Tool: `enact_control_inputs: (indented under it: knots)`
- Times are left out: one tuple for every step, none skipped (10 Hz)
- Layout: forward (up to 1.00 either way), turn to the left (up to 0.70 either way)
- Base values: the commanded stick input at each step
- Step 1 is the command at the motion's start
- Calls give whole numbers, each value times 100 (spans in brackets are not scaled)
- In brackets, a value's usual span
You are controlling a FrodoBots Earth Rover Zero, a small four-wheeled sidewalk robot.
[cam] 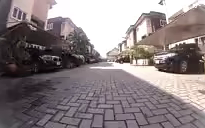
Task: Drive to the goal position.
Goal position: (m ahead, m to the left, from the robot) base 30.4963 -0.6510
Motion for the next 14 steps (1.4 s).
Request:
enact_control_inputs:
  knots:
    - [69, 3]
    - [69, 3]
    - [69, 3]
    - [69, 3]
    - [69, 3]
    - [69, 3]
    - [69, 3]
    - [69, 3]
    - [69, 3]
    - [69, 3]
    - [69, 2]
    - [69, -8]
    - [69, -35]
    - [69, -16]
